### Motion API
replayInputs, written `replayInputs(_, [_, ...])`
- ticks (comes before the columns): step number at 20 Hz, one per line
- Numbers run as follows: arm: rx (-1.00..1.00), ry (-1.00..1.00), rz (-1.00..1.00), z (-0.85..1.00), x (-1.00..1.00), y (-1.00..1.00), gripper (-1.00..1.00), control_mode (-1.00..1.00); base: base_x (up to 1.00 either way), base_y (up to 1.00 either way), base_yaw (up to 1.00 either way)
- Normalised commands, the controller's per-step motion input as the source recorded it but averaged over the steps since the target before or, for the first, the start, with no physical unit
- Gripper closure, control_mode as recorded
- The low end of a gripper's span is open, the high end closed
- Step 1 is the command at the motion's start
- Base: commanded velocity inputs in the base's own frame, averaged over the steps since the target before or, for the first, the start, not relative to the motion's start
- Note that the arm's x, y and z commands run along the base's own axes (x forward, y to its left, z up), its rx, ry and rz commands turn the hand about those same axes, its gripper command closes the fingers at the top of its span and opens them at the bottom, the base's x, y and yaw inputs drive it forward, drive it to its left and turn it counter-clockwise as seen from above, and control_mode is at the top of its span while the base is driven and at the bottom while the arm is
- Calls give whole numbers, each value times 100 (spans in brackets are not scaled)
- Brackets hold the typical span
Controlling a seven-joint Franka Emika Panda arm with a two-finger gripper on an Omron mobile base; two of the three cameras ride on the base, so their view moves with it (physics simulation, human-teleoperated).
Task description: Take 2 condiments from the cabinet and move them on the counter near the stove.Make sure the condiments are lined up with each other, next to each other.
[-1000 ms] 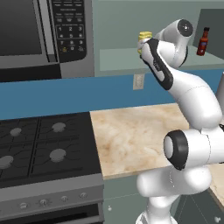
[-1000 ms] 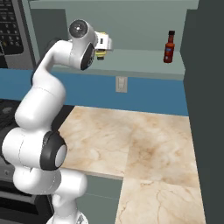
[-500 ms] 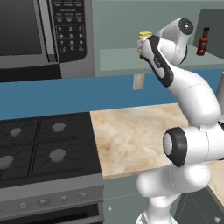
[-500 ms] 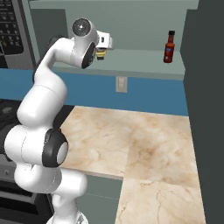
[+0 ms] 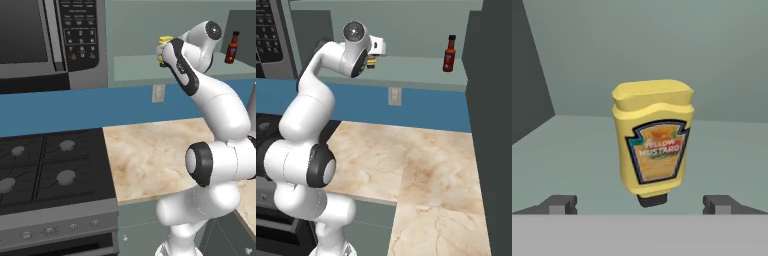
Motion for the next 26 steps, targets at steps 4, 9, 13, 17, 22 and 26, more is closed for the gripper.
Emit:
replayInputs(4, [0, 0, 3, 0, 13, 0, -100, -100, 0, 0, 0])
replayInputs(9, [0, 0, 3, 0, 9, 0, -100, -100, 0, 0, 0])
replayInputs(13, [0, 0, 2, 0, 16, -1, -100, -100, 0, 0, 0])
replayInputs(17, [0, 0, 1, 0, 19, -1, -100, -100, 0, 0, 0])
replayInputs(22, [0, 0, 1, 0, 20, -3, -100, -100, 0, 0, 0])
replayInputs(26, [0, 0, 0, 0, 21, -9, -100, -100, 0, 0, 0])
